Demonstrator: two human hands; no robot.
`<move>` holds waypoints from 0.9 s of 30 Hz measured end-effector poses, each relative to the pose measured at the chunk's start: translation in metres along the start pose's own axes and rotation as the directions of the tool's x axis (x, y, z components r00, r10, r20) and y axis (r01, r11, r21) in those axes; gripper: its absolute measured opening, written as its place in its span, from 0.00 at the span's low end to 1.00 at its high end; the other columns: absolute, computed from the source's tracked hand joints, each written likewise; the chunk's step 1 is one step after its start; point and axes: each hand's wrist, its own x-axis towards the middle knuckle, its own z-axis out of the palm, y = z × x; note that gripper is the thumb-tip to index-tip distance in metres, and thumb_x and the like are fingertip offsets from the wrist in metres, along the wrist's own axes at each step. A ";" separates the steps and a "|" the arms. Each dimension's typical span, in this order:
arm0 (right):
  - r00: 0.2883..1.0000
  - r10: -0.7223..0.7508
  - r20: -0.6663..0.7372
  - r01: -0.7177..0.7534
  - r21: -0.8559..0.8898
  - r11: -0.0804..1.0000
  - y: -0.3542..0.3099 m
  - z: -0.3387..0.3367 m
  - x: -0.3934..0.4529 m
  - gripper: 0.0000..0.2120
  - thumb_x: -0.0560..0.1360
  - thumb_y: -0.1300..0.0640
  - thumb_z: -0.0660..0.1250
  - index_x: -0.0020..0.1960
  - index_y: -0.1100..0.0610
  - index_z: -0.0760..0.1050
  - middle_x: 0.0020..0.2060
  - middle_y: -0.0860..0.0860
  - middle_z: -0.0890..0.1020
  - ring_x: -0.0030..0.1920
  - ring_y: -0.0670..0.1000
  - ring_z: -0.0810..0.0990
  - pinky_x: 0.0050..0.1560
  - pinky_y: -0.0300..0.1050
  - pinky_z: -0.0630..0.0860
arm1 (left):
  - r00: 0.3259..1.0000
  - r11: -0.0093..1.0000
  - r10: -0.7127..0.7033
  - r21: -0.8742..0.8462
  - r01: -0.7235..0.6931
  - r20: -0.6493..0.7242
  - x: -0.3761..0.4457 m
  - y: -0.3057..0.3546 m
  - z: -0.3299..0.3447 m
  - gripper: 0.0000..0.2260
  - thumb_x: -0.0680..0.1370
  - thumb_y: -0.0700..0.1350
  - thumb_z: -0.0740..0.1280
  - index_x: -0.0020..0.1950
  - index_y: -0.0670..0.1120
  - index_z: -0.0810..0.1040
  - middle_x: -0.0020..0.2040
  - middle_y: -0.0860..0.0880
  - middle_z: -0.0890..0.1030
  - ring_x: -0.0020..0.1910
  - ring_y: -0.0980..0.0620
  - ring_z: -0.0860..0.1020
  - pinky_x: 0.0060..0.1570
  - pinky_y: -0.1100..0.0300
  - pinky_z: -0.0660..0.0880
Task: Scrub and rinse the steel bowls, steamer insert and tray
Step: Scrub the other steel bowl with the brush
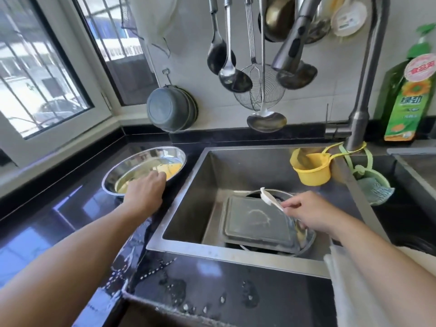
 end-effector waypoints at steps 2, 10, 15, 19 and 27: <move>1.000 0.004 0.003 -0.004 -0.004 1.000 0.001 -0.001 0.000 0.09 0.80 0.58 0.68 0.52 0.46 0.85 0.24 0.49 0.77 0.28 0.49 0.74 0.29 0.42 0.68 | 0.997 0.998 0.057 0.010 -0.057 -0.059 -0.009 -0.001 -0.010 0.13 0.73 0.34 0.67 0.55 0.43 0.73 0.51 0.44 0.77 0.50 0.40 0.80 0.38 0.49 0.71; 0.999 0.000 -0.033 0.001 0.042 0.999 -0.002 -0.011 -0.012 0.10 0.80 0.58 0.67 0.51 0.46 0.84 0.27 0.50 0.78 0.27 0.48 0.74 0.27 0.40 0.68 | 0.915 0.965 0.262 0.052 -0.259 -0.308 -0.053 0.006 -0.108 0.15 0.70 0.36 0.73 0.54 0.43 0.74 0.48 0.45 0.76 0.43 0.44 0.78 0.34 0.54 0.70; 0.970 0.044 -0.241 0.023 0.270 0.962 -0.004 -0.031 -0.018 0.08 0.81 0.61 0.67 0.54 0.51 0.82 0.31 0.56 0.79 0.29 0.53 0.72 0.28 0.42 0.66 | 0.912 0.951 0.203 -0.152 -0.271 -0.356 -0.074 0.037 -0.178 0.08 0.79 0.46 0.68 0.53 0.48 0.70 0.49 0.52 0.73 0.44 0.46 0.76 0.40 0.48 0.76; 0.917 0.135 -0.375 0.020 0.382 0.924 -0.003 -0.050 -0.023 0.08 0.80 0.60 0.68 0.56 0.55 0.84 0.37 0.59 0.83 0.32 0.54 0.74 0.34 0.48 0.69 | 0.975 0.845 0.023 -0.516 -0.138 -0.222 -0.060 0.067 -0.197 0.12 0.73 0.47 0.72 0.46 0.46 0.70 0.43 0.51 0.75 0.42 0.46 0.74 0.41 0.50 0.71; 0.914 0.150 -0.376 -0.016 0.337 0.941 -0.004 -0.049 -0.026 0.08 0.81 0.57 0.66 0.52 0.48 0.83 0.34 0.52 0.81 0.35 0.52 0.75 0.38 0.47 0.71 | 0.971 0.383 0.019 -0.899 0.213 0.238 -0.001 0.124 -0.155 0.10 0.69 0.39 0.79 0.42 0.41 0.79 0.35 0.45 0.80 0.33 0.46 0.79 0.40 0.44 0.83</move>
